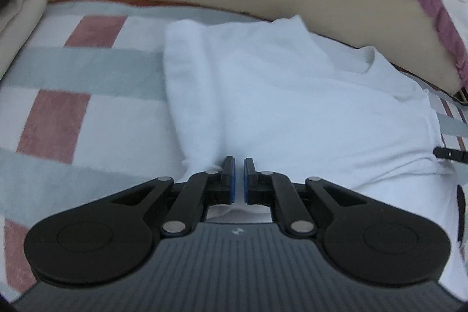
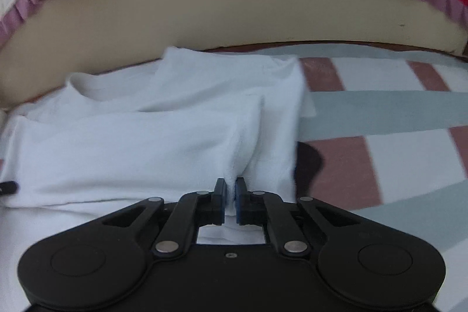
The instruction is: Fold clothes
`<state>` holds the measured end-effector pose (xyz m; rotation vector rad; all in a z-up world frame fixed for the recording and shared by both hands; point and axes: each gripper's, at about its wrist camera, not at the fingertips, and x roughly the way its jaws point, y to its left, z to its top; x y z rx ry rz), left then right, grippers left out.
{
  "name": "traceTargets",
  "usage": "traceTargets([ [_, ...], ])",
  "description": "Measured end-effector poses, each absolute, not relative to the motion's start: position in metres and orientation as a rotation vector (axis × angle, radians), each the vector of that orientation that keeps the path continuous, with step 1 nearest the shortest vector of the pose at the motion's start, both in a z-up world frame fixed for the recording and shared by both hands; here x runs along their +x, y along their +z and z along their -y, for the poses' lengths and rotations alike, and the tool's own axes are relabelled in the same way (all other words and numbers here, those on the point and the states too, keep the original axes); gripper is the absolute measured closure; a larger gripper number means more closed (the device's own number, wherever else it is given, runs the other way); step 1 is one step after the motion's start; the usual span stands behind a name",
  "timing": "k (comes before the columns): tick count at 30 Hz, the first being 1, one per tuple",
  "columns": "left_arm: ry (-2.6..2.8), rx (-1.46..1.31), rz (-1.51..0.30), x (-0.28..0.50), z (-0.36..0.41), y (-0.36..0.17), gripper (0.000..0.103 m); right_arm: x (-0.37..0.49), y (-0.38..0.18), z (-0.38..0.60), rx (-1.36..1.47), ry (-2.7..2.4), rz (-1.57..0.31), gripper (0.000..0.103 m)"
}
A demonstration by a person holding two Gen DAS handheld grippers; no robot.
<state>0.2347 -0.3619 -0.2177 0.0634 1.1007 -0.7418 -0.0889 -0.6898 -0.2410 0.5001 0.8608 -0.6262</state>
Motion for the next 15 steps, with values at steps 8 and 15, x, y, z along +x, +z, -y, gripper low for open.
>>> traceTargets([
  [8, -0.715, 0.028, -1.14, 0.239, 0.349, -0.217, 0.1, -0.08, -0.237, 0.685, 0.34, -0.679, -0.94, 0.099],
  [15, -0.7, 0.048, -1.146, 0.24, 0.349, -0.212, 0.1, -0.105, -0.23, 0.698, 0.246, -0.871, -0.973, 0.099],
])
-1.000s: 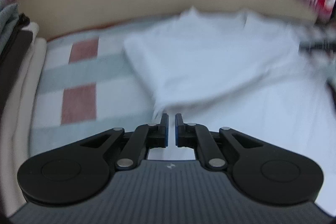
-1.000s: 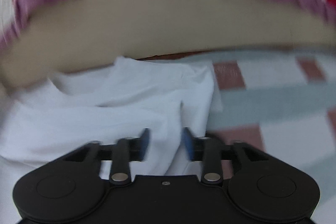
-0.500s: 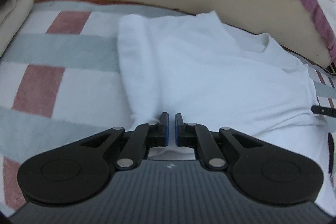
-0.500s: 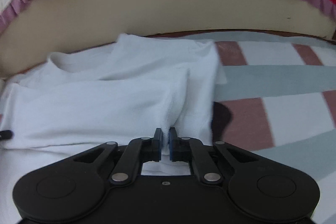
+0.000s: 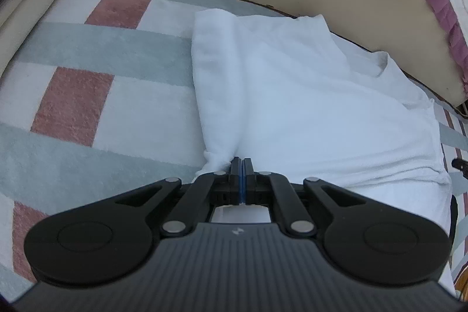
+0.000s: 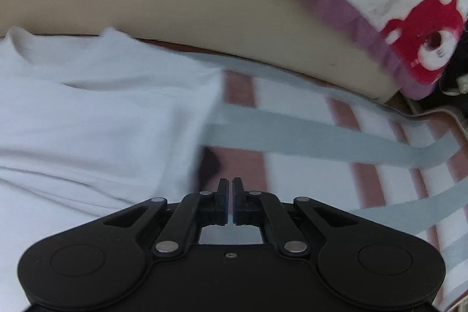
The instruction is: Fold clothes
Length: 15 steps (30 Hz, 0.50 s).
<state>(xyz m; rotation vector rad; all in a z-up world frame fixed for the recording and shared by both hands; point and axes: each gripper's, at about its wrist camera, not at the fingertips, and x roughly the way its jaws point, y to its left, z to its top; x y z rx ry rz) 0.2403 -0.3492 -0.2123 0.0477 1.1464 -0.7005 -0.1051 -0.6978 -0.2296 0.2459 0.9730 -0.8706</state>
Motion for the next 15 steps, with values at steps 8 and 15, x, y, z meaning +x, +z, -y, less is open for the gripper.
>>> traceTargets([
  [8, -0.551, 0.433, -0.917, 0.175, 0.382, -0.181, 0.071, -0.13, -0.204, 0.678, 0.745, -0.648, -0.85, 0.078],
  [15, -0.751, 0.394, -0.972, 0.115, 0.348, -0.129, 0.042, -0.133, -0.176, 0.586, 0.856, -0.192, -0.88, 0.066],
])
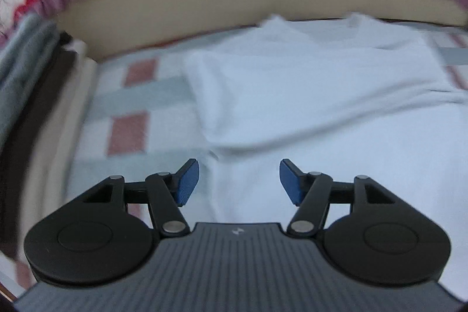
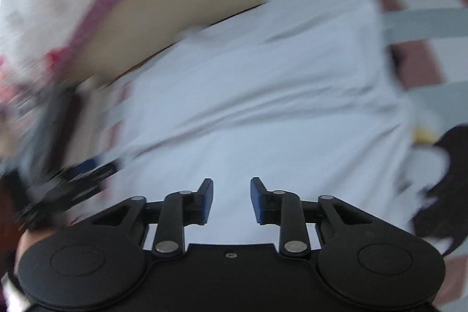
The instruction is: Fold clothes
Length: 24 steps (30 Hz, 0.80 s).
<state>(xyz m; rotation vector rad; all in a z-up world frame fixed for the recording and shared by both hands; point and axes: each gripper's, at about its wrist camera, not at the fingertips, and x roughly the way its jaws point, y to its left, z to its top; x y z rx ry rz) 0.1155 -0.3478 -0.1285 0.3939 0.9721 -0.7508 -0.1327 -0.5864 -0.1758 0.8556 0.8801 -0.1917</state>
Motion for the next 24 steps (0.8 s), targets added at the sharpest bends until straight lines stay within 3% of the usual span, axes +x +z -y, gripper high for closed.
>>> traceTargets([
  [1, -0.807, 0.368, -1.021, 0.106, 0.34, -0.126, 0.042, -0.137, -0.173, 0.573, 0.845, -0.145, -0.886, 0.061],
  [5, -0.961, 0.381, -1.185, 0.063, 0.316, -0.121, 0.042, -0.153, -0.174, 0.533, 0.831, -0.009, -1.004, 0.06],
  [13, -0.991, 0.687, -1.217, 0.002, 0.318, -0.138, 0.042, -0.194, -0.151, 0.505, 0.491, -0.018, -1.356, 0.059],
  [17, -0.944, 0.77, -1.158, -0.01, 0.329, -0.142, 0.038, -0.222, -0.158, 0.531, 0.63, -0.13, -1.561, 0.058],
  [20, -0.917, 0.802, -1.142, -0.02, 0.333, -0.144, 0.034, -0.24, -0.161, 0.537, 0.613, -0.18, -1.632, 0.042],
  [24, -0.911, 0.849, -1.152, -0.031, 0.339, -0.151, 0.032, -0.258, -0.174, 0.548, 0.52, -0.248, -1.698, 0.04],
])
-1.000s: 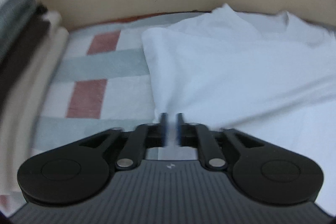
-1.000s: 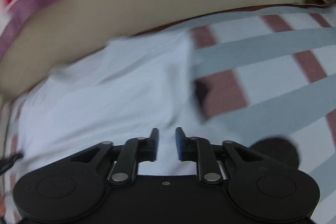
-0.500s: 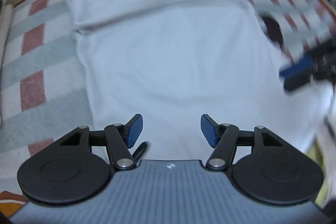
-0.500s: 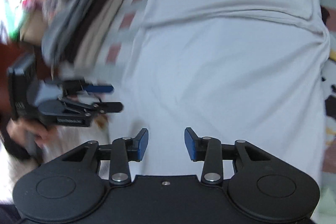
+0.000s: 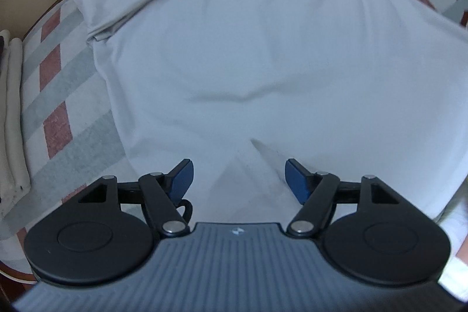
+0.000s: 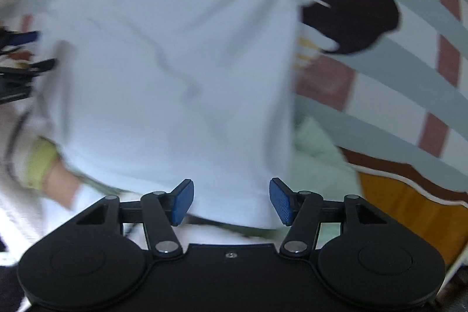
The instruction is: Fold clothes
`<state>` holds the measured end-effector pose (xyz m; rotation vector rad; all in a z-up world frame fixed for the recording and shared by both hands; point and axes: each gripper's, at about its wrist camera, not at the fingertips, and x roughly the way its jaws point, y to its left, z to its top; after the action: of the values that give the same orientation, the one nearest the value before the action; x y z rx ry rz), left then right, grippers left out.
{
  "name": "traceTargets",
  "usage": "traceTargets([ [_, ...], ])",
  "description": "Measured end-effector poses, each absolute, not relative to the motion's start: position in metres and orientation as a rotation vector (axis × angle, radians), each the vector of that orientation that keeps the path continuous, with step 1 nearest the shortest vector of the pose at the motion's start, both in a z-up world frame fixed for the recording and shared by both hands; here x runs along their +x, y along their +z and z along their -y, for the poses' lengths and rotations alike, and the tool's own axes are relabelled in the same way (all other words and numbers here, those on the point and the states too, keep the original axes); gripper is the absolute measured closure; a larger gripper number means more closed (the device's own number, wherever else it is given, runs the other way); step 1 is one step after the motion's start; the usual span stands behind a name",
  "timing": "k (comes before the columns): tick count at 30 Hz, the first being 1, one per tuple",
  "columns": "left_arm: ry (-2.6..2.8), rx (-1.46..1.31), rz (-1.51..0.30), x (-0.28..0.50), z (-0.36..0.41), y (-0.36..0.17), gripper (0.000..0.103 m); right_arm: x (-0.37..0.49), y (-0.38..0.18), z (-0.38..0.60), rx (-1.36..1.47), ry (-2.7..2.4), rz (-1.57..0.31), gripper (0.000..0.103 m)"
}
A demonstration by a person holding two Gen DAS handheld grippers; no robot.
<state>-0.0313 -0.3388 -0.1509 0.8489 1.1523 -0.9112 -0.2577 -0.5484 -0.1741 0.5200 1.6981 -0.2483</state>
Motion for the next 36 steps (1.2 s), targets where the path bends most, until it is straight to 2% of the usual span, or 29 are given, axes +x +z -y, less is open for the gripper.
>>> traceTargets([
  [4, -0.932, 0.824, -1.187, -0.034, 0.338, -0.157, 0.032, -0.265, -0.198, 0.562, 0.591, -0.306, -1.748, 0.04],
  [5, -0.939, 0.817, -1.176, -0.036, 0.337, -0.157, 0.041, -0.268, -0.205, 0.566, 0.668, -0.327, -1.755, 0.04],
  [6, -0.946, 0.842, -1.14, -0.039, 0.336, -0.157, 0.072, -0.271, -0.209, 0.567, 0.737, -0.328, -1.745, 0.04],
  [7, -0.952, 0.871, -1.099, -0.044, 0.335, -0.157, 0.09, -0.273, -0.211, 0.567, 0.777, -0.318, -1.724, 0.045],
  [8, -0.948, 0.909, -1.024, -0.05, 0.333, -0.156, 0.098, -0.275, -0.212, 0.567, 0.817, -0.308, -1.704, 0.052],
  [9, -0.94, 0.947, -0.943, -0.057, 0.331, -0.154, 0.098, -0.278, -0.208, 0.567, 0.832, -0.296, -1.667, 0.074],
  [10, -0.931, 0.983, -0.861, -0.064, 0.328, -0.152, 0.098, -0.28, -0.201, 0.568, 0.828, -0.283, -1.618, 0.09],
  [12, -0.919, 1.012, -0.732, -0.077, 0.322, -0.145, 0.098, -0.285, -0.186, 0.568, 0.822, -0.266, -1.514, 0.091],
  [19, -0.776, 0.745, -0.561, -0.047, 0.298, -0.081, 0.098, -0.294, -0.132, 0.593, 0.836, -0.252, -1.179, 0.092],
  [23, -0.688, 0.406, -0.657, 0.014, 0.281, -0.049, 0.098, -0.285, -0.11, 0.622, 0.874, -0.308, -1.023, 0.092],
  [27, -0.589, 0.108, -0.806, 0.072, 0.27, -0.053, 0.098, -0.269, -0.106, 0.652, 0.909, -0.362, -0.887, 0.092],
  [32, -0.508, 0.13, -0.761, 0.104, 0.289, -0.068, 0.098, -0.243, -0.124, 0.688, 1.073, -0.392, -0.726, 0.092],
  [35, -0.471, 0.154, -0.783, 0.127, 0.304, -0.086, 0.098, -0.225, -0.14, 0.702, 1.069, -0.475, -0.653, 0.083],
  [36, -0.459, 0.156, -0.799, 0.135, 0.307, -0.093, 0.098, -0.222, -0.148, 0.704, 1.052, -0.506, -0.632, 0.077],
])
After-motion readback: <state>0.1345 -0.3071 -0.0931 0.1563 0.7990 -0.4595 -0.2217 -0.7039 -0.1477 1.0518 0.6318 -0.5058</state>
